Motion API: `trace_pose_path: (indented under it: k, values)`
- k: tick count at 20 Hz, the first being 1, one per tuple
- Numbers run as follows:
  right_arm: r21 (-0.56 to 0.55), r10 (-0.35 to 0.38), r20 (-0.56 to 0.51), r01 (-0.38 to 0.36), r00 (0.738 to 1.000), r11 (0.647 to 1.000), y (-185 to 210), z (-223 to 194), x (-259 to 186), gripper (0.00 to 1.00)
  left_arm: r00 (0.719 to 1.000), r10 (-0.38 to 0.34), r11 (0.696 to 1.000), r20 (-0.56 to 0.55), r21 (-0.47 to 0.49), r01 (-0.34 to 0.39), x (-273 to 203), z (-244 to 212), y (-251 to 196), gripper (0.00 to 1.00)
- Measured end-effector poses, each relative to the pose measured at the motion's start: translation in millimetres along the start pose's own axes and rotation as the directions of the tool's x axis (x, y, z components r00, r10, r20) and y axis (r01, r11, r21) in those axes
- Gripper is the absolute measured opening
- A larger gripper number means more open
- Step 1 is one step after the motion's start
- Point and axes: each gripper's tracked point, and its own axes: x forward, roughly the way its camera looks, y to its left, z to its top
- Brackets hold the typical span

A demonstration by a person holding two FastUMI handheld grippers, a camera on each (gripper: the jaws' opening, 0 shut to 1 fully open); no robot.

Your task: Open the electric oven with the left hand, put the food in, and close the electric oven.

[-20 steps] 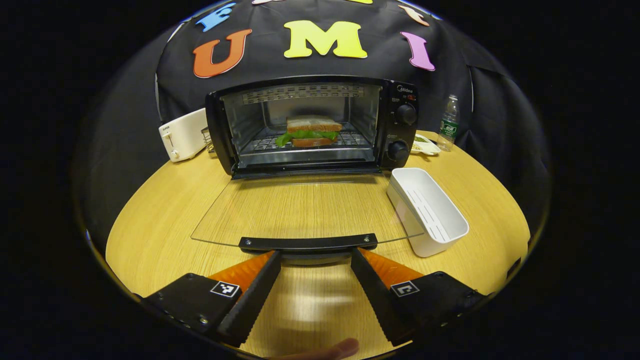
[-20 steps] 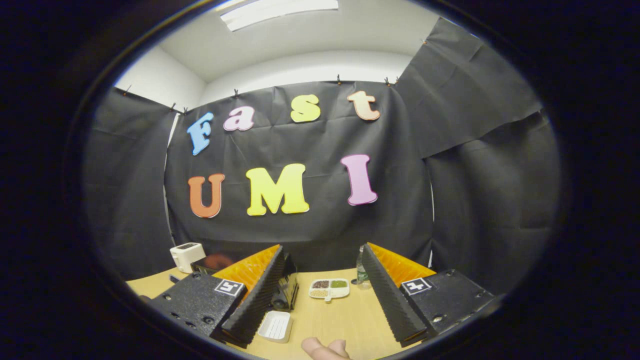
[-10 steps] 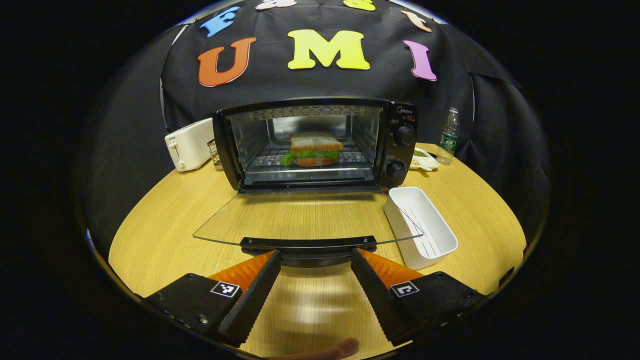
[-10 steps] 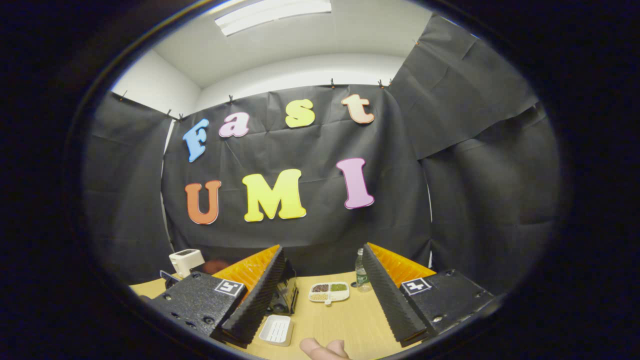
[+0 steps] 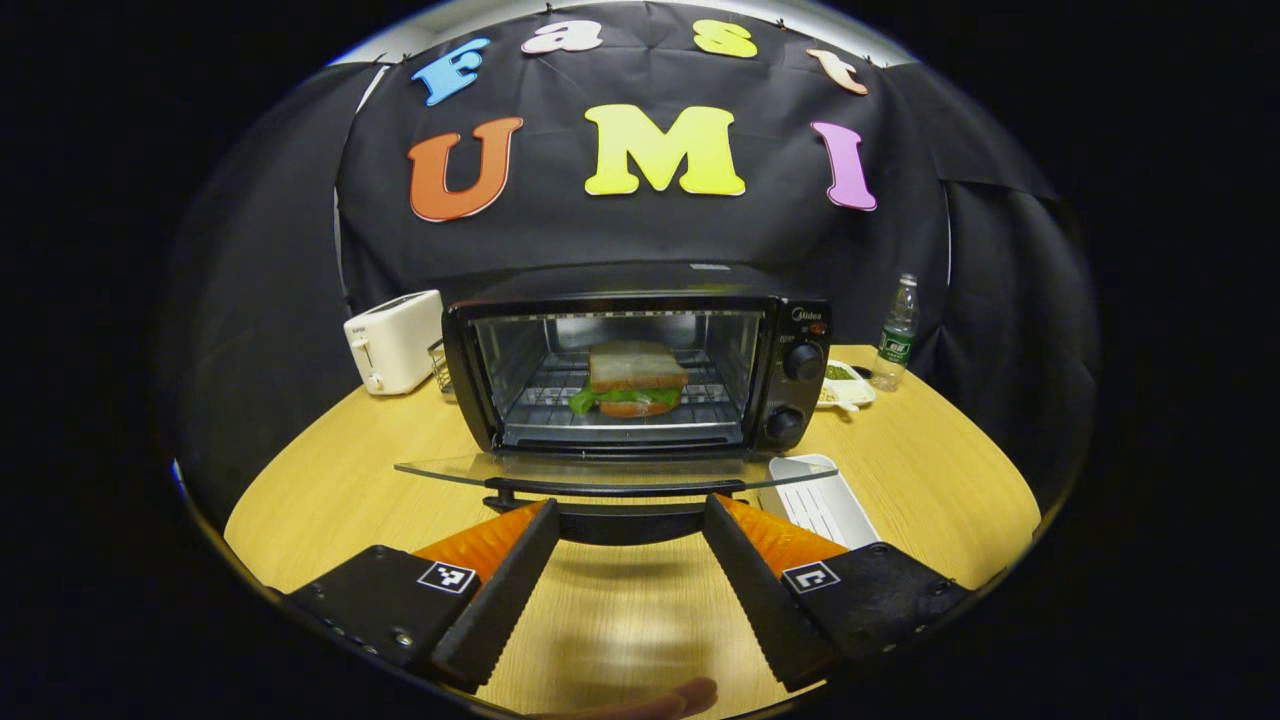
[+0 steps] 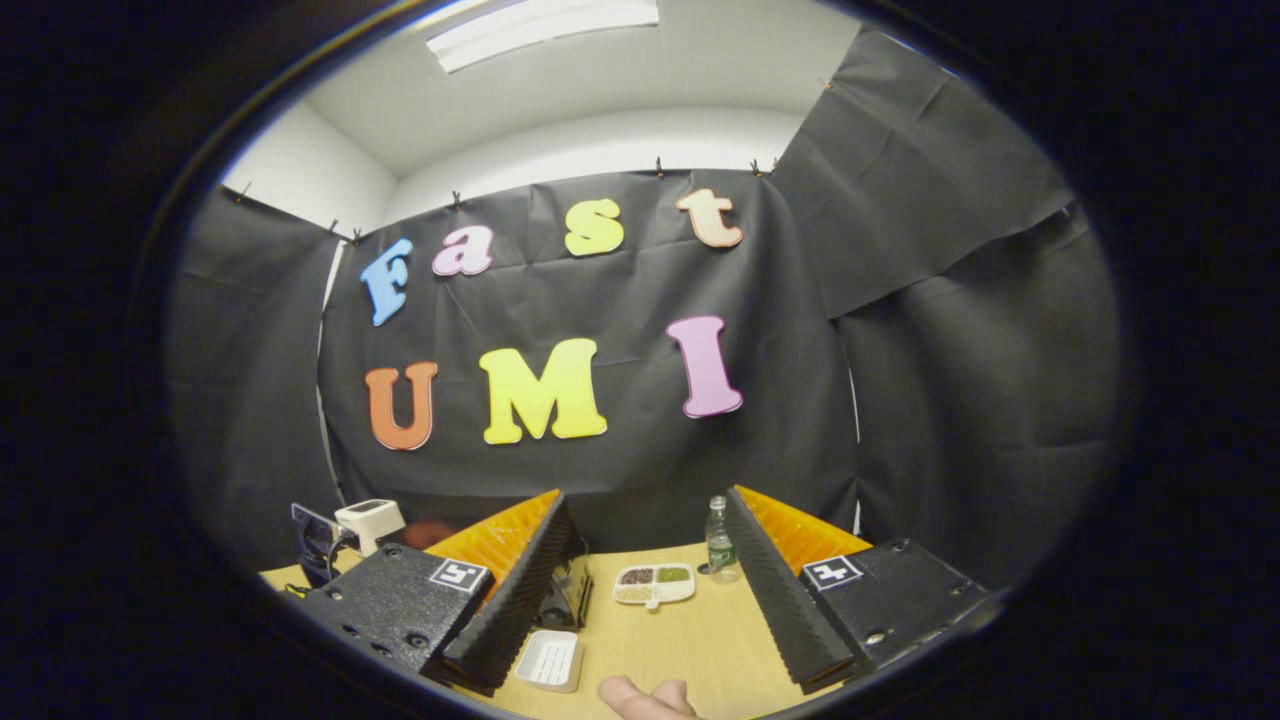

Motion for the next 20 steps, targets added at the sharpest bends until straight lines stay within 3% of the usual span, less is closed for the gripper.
trace_pose_path:
  k: [10,14,20]
  values:
    - [-0.007,-0.035,-0.012,0.035,0.999,0.999,-16,-4,-2,0.99,0.992,0.005,1.0,0.128,0.023,-0.008,30,71,7,0.96]
    - [-0.019,-0.053,-0.029,0.053,0.998,0.998,-21,-7,-5,0.96,0.994,0.011,1.0,0.11,0.012,-0.012,49,82,9,0.95]
    - [-0.03,-0.063,-0.021,0.062,0.998,0.998,-20,-1,-19,0.96,0.991,0.019,1.0,0.13,-0.002,-0.019,23,88,18,0.95]
